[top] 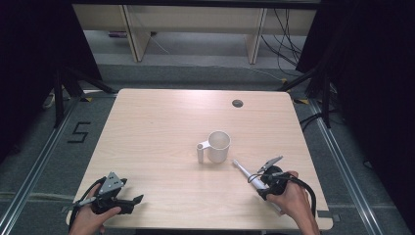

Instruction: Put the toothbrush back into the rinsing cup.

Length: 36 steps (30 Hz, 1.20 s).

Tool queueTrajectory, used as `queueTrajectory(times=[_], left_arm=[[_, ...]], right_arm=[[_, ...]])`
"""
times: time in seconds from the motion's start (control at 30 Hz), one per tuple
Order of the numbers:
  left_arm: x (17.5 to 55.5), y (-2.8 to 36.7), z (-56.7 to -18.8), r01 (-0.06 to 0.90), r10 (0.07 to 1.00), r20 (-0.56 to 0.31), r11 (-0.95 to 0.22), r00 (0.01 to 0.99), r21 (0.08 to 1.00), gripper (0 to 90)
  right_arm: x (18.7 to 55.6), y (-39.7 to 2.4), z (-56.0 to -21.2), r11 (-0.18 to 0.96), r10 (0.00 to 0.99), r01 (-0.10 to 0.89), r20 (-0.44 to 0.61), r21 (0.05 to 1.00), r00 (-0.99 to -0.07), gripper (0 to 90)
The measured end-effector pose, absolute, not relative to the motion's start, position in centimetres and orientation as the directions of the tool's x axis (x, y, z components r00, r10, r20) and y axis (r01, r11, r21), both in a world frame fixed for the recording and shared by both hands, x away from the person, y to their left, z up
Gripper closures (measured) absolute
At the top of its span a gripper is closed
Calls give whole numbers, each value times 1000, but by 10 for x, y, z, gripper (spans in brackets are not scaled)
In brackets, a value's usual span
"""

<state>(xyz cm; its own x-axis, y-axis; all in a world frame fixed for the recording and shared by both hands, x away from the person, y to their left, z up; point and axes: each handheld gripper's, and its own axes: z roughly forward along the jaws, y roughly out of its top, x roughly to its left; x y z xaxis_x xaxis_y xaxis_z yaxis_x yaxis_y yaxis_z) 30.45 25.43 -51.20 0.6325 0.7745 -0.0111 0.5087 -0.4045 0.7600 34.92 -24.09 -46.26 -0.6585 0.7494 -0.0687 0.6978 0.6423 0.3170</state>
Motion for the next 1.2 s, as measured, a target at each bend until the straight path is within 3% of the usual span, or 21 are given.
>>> queueTrajectory(times=[0.4, 0.87, 1.2], left_arm=[[304, 254, -511, 511, 776, -10, -406, 631, 758, 148], [304, 255, -510, 517, 778, -12, -406, 628, 754, 148], [304, 254, -511, 508, 776, -13, -399, 630, 764, 148]], right_arm=[[372, -232, -469, 668, 734, 712, -40, 217, -678, 529], [385, -225, -472, 691, 719, 713, -11, 118, -695, 620], [391, -218, -472, 642, 766, 766, 13, 36, -643, 656]])
